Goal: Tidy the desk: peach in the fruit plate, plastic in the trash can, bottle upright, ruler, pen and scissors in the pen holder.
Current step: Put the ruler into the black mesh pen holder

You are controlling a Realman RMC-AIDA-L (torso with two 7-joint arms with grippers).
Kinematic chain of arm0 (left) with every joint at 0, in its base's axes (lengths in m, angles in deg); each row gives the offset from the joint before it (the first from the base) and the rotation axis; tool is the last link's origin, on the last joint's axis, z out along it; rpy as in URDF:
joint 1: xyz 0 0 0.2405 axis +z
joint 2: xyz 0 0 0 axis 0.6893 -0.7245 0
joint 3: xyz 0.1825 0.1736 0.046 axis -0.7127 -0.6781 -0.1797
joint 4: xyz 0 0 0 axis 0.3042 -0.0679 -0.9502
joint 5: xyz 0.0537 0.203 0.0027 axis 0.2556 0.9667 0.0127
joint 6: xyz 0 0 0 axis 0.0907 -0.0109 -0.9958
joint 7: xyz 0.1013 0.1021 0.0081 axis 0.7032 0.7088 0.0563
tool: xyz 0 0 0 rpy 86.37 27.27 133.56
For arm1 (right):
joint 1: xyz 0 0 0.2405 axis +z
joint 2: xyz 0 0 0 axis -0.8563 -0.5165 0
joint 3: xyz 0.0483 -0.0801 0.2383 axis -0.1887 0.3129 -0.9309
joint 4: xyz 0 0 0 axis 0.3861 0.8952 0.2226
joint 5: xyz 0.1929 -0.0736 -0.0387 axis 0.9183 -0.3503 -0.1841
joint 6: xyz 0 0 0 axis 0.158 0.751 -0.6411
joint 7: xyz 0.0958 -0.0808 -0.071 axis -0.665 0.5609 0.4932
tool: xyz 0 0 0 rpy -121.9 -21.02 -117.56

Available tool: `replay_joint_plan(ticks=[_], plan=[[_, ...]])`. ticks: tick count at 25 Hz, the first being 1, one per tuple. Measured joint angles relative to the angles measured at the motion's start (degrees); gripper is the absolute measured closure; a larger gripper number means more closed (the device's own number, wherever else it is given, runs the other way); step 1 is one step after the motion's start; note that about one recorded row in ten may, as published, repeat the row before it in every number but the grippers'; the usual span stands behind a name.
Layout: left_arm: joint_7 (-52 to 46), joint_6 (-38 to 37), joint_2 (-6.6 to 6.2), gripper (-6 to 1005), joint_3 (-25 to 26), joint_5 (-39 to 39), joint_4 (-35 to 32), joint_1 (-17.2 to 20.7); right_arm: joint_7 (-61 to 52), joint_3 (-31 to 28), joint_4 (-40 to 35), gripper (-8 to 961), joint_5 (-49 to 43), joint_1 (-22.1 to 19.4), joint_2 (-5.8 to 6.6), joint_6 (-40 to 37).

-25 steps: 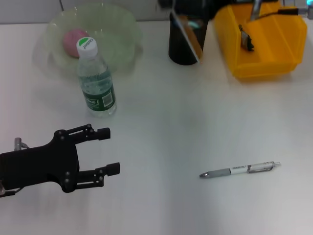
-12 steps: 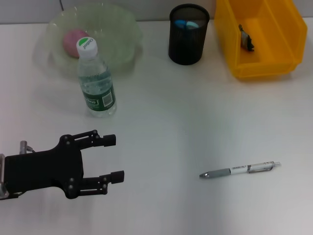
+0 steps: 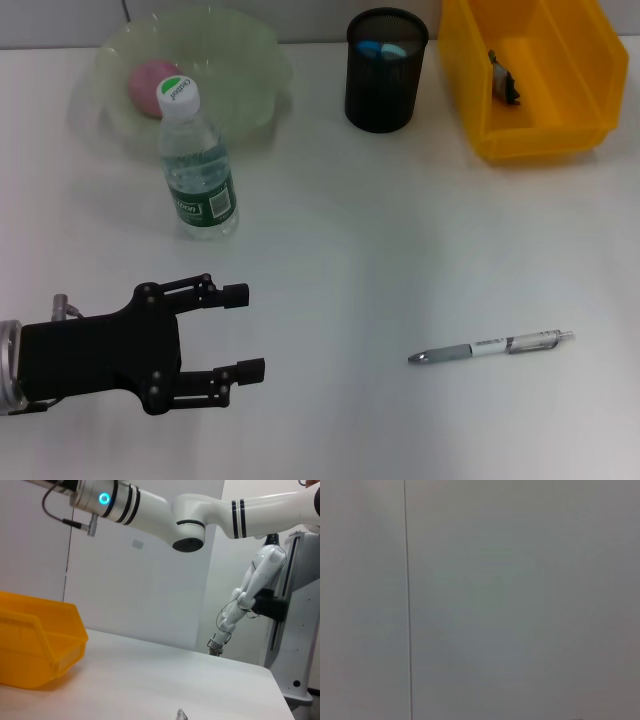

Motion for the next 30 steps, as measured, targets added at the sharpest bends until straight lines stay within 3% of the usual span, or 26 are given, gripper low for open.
replay_joint_plan(ticks=[9, 30], plan=[[-0.6, -0.4, 0.00, 218, 0.0, -0.1, 0.0, 0.3, 3.6, 0.1, 6.8, 461, 0.4, 3.7, -0.09, 4.6], [-0.6, -1.2, -0.31, 221, 0.1, -0.1, -0.2, 0.5, 3.9, 2.8, 9.4, 429, 0.4, 3.1, -0.17, 8.1]])
